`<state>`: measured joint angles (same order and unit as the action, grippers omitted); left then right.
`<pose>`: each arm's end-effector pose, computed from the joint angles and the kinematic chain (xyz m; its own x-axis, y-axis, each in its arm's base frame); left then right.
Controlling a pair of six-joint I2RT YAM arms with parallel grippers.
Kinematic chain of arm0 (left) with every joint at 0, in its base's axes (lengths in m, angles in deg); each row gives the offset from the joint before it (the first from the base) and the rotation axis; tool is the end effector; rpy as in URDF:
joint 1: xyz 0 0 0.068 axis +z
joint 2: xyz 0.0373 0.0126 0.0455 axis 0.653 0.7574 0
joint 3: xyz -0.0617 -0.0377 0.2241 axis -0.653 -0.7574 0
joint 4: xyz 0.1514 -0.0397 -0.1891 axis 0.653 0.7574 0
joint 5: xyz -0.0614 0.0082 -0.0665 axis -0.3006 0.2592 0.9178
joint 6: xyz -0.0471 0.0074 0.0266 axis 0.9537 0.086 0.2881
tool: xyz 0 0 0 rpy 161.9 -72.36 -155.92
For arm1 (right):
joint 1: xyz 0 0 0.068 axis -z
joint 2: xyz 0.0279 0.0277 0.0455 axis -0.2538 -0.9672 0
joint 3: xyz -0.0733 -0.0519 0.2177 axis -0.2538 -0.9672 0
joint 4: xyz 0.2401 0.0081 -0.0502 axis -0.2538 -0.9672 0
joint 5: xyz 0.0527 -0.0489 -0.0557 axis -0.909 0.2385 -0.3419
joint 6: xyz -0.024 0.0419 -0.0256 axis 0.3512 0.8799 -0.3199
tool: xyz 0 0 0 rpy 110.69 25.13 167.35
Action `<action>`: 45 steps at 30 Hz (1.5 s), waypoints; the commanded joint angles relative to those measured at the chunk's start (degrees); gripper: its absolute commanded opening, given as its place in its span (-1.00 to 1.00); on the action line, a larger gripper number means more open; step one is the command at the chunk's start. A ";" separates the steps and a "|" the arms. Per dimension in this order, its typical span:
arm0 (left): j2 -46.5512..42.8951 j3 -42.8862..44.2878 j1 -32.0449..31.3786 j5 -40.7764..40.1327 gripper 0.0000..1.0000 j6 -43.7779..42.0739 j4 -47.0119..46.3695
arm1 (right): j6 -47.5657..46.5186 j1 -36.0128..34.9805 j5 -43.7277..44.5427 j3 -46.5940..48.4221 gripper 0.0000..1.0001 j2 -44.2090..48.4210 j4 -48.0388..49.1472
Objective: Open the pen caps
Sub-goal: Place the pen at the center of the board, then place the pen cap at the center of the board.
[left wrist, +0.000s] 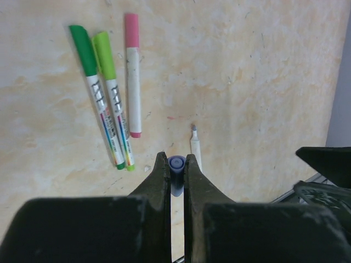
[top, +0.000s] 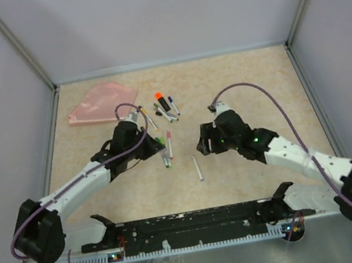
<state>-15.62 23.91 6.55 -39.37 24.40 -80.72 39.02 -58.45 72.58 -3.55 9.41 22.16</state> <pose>0.2104 -0.1462 0.2014 -0.7790 -0.3468 -0.5224 0.0617 0.7867 -0.6142 0.1772 0.1673 0.2184 -0.7716 0.0256 -0.6356 -0.2894 0.8757 0.3866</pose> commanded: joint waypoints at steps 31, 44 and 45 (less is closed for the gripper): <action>47.45 43.95 -14.58 -19.26 -0.39 2.93 25.01 | -1.38 16.12 -12.14 -20.16 0.57 21.96 10.55; 36.29 42.02 -14.58 -21.62 -0.21 -6.96 22.57 | -1.88 16.24 -18.78 -20.51 0.56 22.55 15.84; 34.65 40.32 -14.55 -22.44 -0.20 -9.10 21.48 | -1.85 16.24 -19.67 -20.68 0.56 22.64 16.71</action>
<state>27.22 67.39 -7.79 -58.75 22.83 -56.09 37.62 -42.87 57.26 -24.12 31.00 32.43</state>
